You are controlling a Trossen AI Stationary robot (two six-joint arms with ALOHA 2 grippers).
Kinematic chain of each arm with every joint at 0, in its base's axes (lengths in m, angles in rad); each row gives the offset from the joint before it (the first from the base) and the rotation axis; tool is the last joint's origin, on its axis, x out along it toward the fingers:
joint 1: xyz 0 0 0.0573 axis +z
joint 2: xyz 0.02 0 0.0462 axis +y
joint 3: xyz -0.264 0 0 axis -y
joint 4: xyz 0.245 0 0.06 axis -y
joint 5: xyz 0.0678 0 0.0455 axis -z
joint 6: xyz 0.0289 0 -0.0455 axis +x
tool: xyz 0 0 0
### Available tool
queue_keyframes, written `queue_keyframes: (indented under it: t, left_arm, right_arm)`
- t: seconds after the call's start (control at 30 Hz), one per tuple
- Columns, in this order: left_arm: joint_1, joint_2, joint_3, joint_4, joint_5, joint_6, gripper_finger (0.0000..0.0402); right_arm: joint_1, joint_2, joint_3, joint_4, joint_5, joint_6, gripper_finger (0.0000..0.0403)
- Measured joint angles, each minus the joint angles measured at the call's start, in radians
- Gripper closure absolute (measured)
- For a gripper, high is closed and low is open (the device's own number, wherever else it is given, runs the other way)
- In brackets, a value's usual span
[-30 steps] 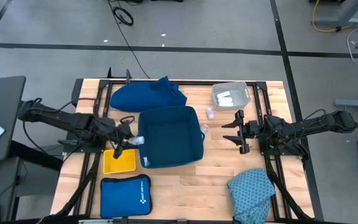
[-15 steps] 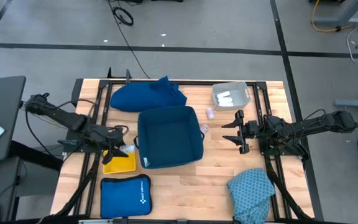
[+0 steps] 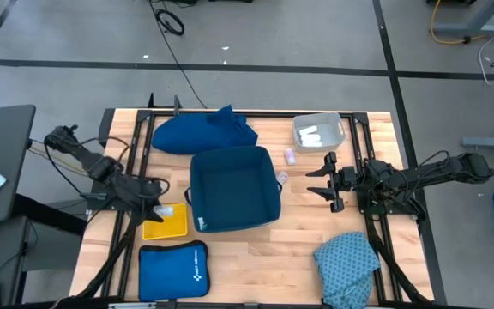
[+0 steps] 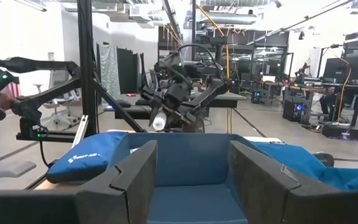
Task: Pick & place medical supplies in basket/bin
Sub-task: Put the bottom white medicine bottle into the yellow bin
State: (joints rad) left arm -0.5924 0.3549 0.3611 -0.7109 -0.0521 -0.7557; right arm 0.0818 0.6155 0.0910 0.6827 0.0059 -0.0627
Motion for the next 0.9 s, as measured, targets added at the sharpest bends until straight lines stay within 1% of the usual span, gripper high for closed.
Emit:
queue_keyframes:
  t: [0.2, 0.53, 0.7, 0.9]
  left_arm:
    - [-0.018, 0.101, -0.022, -0.023, 0.006, -0.039, 0.0261]
    - [-0.017, 0.35, -0.022, -0.018, 0.075, -0.045, 0.0259]
    - [-0.017, 0.44, -0.022, 0.02, 0.108, -0.043, 0.0239]
    - [-0.017, 0.487, -0.022, 0.028, 0.09, -0.059, 0.0196]
  right_arm:
    - [0.0, 0.0, 0.0, 0.0, 0.019, -0.001, 0.0199]
    - [0.0, 0.0, 0.0, 0.0, 0.026, -0.005, 0.0199]
    - [0.0, 0.0, 0.0, 0.0, 0.027, -0.005, 0.0199]
    - [0.0, 0.0, 0.0, -0.006, 0.026, -0.002, 0.0199]
